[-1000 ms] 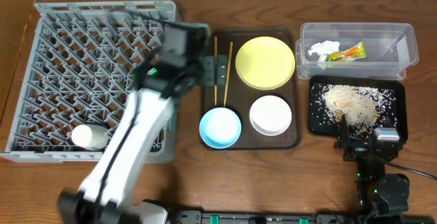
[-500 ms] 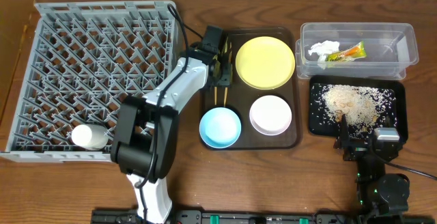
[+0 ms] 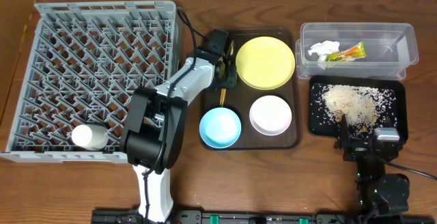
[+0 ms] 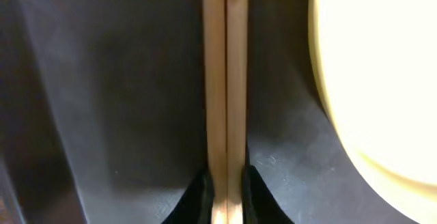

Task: Sort waste into correct bins and load items into the dishwasher
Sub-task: 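Carry chopsticks with left gripper and insert into dish rack, then grasp the remaining chopstick with left gripper and move it to rack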

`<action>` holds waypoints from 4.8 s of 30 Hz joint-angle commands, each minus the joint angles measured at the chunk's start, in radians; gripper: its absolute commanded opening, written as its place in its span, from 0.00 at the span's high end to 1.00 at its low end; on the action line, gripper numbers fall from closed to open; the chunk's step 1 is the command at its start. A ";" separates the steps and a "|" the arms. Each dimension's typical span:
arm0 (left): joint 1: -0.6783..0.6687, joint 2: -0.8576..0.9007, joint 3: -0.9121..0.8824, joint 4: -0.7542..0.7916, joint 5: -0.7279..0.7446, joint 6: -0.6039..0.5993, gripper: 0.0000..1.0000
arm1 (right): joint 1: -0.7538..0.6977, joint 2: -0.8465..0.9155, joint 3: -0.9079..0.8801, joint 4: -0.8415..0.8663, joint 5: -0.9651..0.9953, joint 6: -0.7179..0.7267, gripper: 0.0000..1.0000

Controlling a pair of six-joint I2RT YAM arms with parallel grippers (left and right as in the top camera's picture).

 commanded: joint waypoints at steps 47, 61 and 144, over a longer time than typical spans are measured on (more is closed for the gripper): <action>-0.014 -0.009 -0.019 -0.008 -0.125 0.126 0.92 | -0.024 -0.004 -0.002 -0.003 -0.001 0.010 0.01; 0.104 -0.421 0.040 -0.424 -0.442 0.128 0.92 | -0.024 -0.004 -0.002 -0.003 -0.001 0.010 0.01; 0.240 -0.367 0.023 -0.459 -0.222 0.138 0.26 | -0.024 -0.004 -0.002 -0.003 -0.001 0.010 0.01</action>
